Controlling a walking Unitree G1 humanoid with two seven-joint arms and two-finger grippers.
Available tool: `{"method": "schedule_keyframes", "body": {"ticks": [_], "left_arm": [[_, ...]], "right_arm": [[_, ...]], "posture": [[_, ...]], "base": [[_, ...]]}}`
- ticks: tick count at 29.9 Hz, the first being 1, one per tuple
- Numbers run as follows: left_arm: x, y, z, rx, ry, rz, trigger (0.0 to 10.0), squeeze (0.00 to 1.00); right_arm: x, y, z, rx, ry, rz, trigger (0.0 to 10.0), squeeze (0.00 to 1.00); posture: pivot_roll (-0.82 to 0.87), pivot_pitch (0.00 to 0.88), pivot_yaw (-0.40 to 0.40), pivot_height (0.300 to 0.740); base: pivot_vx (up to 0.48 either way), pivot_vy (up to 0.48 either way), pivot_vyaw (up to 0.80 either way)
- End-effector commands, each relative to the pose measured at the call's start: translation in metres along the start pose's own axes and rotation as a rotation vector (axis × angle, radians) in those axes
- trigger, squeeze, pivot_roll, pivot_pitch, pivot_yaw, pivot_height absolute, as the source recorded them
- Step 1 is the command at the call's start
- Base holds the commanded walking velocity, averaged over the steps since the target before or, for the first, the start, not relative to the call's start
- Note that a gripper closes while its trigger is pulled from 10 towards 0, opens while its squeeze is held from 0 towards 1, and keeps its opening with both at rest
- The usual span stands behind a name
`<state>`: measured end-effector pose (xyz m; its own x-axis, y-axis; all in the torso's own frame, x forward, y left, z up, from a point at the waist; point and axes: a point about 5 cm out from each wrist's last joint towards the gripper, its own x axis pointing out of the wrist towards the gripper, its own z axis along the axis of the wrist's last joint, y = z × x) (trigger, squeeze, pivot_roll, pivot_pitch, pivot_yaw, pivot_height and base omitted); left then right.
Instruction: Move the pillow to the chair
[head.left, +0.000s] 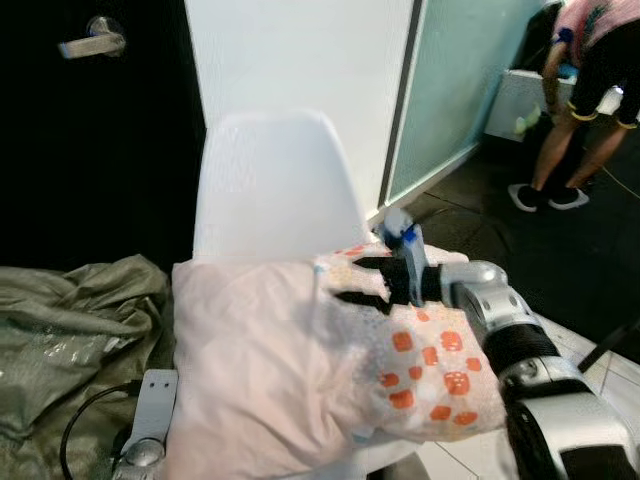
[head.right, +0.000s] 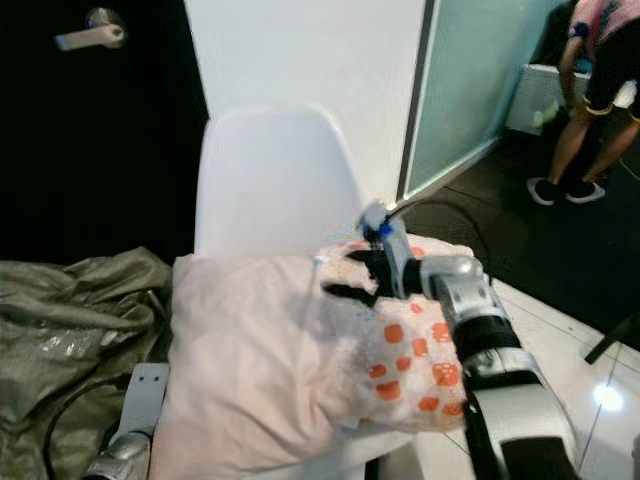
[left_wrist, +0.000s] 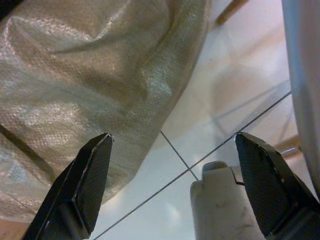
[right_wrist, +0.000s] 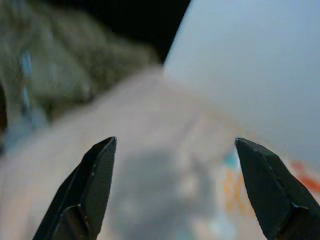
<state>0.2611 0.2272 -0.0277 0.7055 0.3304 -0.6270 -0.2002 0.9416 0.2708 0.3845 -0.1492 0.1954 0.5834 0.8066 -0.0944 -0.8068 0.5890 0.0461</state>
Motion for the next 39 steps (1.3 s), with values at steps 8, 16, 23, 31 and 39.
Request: {"method": "schedule_keyframes", "body": {"ticks": [8,16,23,31,39], "left_arm": [[-0.001,0.0,-0.003,-0.002,0.031,0.114,10.0,0.0],[-0.001,0.001,-0.003,0.0,0.019,0.121,10.0,0.0],[-0.001,0.001,-0.003,0.014,0.02,0.123,10.0,0.0],[-0.002,0.0,-0.003,0.02,0.023,0.122,10.0,0.0],[-0.002,0.0,-0.004,0.025,0.03,0.127,10.0,0.0]], "right_arm": [[-0.002,0.003,-0.077,0.397,-0.017,-0.307,10.0,0.0],[-0.009,0.007,-0.102,0.464,0.024,-0.38,10.0,0.0],[-0.013,0.009,-0.112,0.475,0.05,-0.407,10.0,0.0],[-0.013,0.012,-0.12,0.467,0.095,-0.421,10.0,0.0],[-0.016,0.016,-0.13,0.474,0.128,-0.435,10.0,0.0]], "posture": [[-0.06,0.017,-0.046,0.557],[-0.06,0.015,-0.048,0.585],[-0.07,0.003,-0.049,0.603],[-0.07,0.0,-0.054,0.63],[-0.06,0.0,-0.054,0.658]], "base": [[-0.101,0.0,0.0],[-0.3,0.0,0.0],[0.0,0.0,0.0],[0.0,0.0,0.0],[0.0,0.0,0.0]]}}
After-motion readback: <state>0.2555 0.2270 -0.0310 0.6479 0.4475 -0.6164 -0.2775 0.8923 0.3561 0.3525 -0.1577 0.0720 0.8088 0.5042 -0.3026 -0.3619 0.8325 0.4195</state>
